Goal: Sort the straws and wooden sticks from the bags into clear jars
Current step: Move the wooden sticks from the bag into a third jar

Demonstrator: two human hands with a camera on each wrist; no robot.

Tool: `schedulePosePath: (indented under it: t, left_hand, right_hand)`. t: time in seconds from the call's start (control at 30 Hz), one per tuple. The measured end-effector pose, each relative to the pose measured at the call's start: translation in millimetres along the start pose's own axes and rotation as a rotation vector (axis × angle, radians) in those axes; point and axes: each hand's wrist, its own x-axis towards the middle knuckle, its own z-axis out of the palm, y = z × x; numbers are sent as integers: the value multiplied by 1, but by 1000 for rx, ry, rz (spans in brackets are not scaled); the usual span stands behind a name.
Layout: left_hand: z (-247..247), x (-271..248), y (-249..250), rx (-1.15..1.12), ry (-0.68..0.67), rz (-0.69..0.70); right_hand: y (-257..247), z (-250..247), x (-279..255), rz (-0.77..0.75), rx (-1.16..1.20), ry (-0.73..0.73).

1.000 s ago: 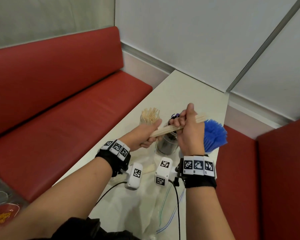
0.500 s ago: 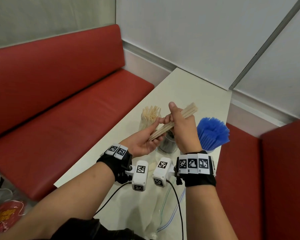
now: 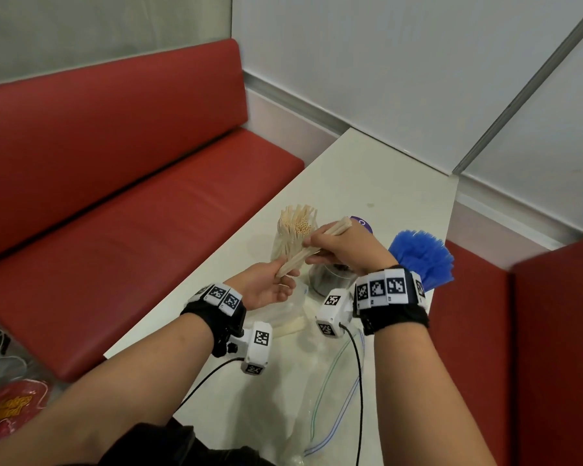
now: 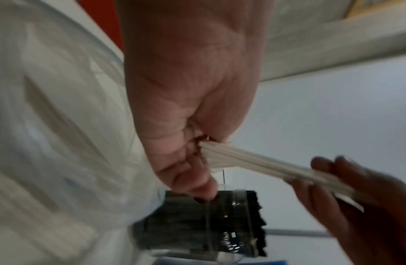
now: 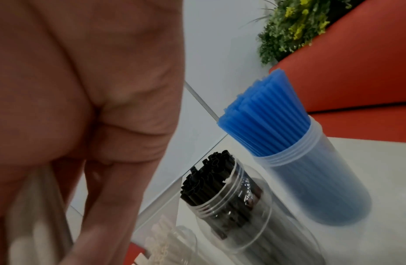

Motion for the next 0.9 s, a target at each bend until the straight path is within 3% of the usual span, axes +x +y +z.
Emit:
schedulePosePath:
  t: [0.13,0.27,0.47,0.57,0.7,0.9]
  left_hand:
    - [-14,11,-11,277,132,25]
    - [-27,21,-22,805,221,106]
    - [-41,36,-32,1329,294,153]
    - [-47,44,-43,1459,360,173]
    - [-49,52,-52,1584,338,163]
    - [-54,59,-56,1676,294,131]
  right_hand:
    - [-9,-4,35,-21,-9,142]
    - [-16,-7,68,-37,-57,287]
    - [-4,-3,93,-42,-230,342]
    - [10,8,100,-2,-289,324]
    - [23,21,103,-44,-348,312]
    - [21,33,112,-370,-494,495]
